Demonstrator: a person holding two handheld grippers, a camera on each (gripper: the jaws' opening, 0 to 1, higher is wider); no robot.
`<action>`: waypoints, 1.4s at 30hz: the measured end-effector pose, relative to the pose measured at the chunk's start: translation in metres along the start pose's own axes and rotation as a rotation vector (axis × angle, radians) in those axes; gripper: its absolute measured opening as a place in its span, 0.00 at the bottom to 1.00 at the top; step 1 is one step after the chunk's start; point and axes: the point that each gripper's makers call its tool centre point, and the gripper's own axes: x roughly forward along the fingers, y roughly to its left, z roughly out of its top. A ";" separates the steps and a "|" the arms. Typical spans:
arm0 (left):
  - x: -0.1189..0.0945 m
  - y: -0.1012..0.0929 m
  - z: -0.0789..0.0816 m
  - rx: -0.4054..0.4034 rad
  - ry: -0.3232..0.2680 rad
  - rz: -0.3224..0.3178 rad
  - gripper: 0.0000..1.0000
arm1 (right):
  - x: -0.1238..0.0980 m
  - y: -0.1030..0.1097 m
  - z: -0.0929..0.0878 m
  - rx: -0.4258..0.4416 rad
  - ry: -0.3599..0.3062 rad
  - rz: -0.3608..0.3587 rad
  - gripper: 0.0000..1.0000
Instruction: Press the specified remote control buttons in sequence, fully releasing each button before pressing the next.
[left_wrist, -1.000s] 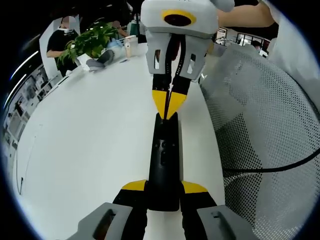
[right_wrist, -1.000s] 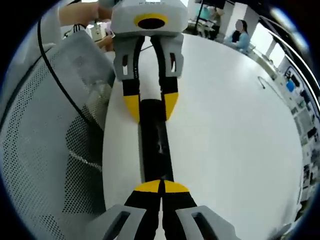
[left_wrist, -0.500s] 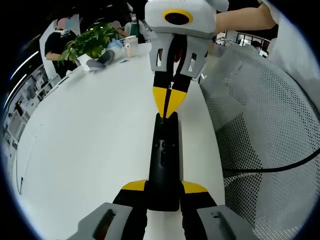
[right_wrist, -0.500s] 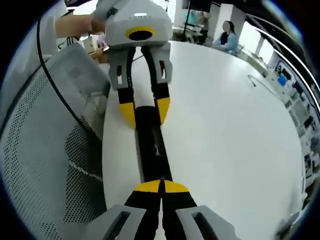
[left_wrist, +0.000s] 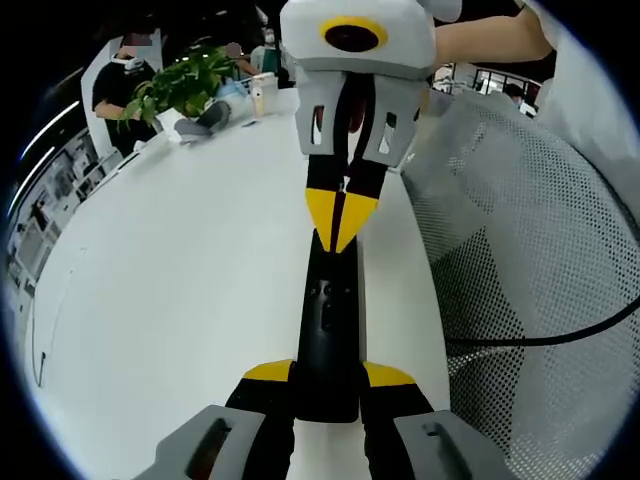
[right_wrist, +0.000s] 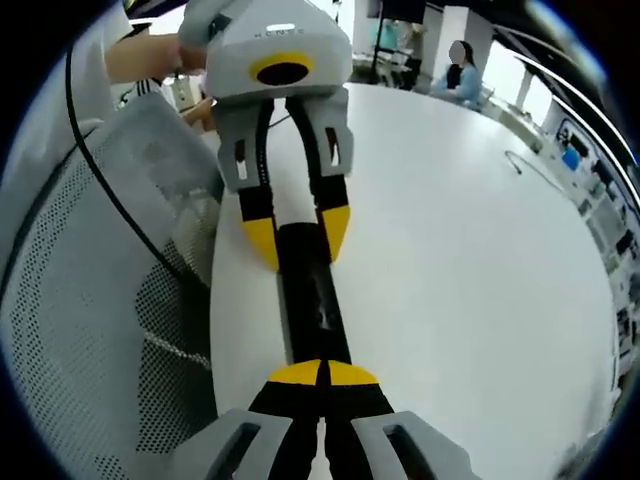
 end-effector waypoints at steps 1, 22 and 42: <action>0.000 0.000 0.000 0.000 0.000 0.000 0.24 | 0.000 0.000 0.000 -0.001 0.000 0.000 0.00; 0.000 0.000 0.000 -0.001 -0.006 0.001 0.24 | -0.004 -0.001 0.004 0.057 -0.048 0.015 0.02; 0.000 0.000 0.000 0.003 -0.005 0.000 0.24 | 0.005 0.001 0.003 -0.092 0.109 0.073 0.06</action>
